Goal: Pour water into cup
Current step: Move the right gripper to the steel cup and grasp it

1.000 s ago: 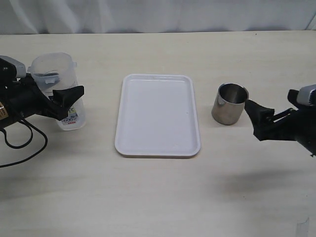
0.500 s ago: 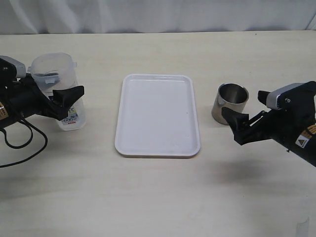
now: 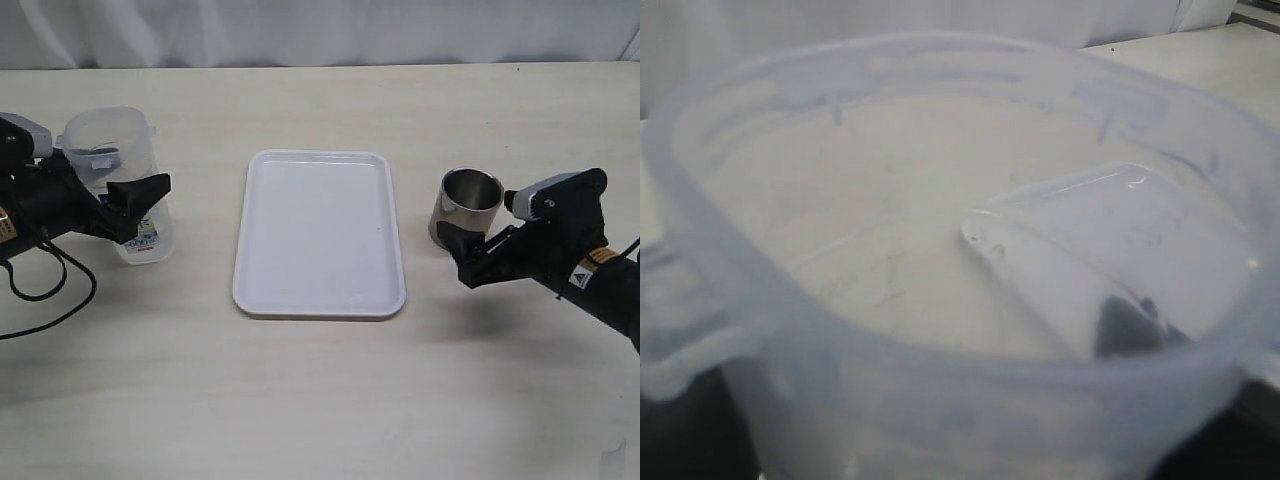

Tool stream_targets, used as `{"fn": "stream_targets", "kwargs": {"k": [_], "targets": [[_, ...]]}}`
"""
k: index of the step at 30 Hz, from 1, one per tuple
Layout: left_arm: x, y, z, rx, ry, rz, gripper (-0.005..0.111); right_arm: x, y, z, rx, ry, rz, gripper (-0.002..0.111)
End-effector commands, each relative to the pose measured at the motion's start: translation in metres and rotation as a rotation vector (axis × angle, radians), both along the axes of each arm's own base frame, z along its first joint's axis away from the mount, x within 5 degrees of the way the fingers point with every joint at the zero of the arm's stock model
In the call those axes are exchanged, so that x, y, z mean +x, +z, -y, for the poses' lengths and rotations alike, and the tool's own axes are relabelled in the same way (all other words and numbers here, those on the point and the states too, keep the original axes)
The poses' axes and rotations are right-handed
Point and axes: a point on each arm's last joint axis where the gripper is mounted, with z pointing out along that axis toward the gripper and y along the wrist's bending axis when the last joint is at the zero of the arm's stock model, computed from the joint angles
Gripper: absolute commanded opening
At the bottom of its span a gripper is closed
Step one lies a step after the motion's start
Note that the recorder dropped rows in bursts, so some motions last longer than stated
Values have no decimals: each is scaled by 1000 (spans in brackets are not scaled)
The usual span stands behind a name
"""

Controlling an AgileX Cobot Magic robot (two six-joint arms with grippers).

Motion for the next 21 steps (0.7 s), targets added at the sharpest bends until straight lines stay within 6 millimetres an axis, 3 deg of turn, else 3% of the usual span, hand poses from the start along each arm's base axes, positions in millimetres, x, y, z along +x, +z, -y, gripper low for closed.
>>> {"fn": "stream_targets", "kwargs": {"k": [1, 15, 21], "targets": [[2, 5, 1, -26, -2, 31, 0, 12, -7, -1, 2, 12, 15, 89], [2, 5, 1, -26, -2, 31, 0, 35, -32, -1, 4, 12, -6, 89], [2, 5, 1, -26, -2, 31, 0, 39, -31, -3, 14, 36, 25, 89]]}}
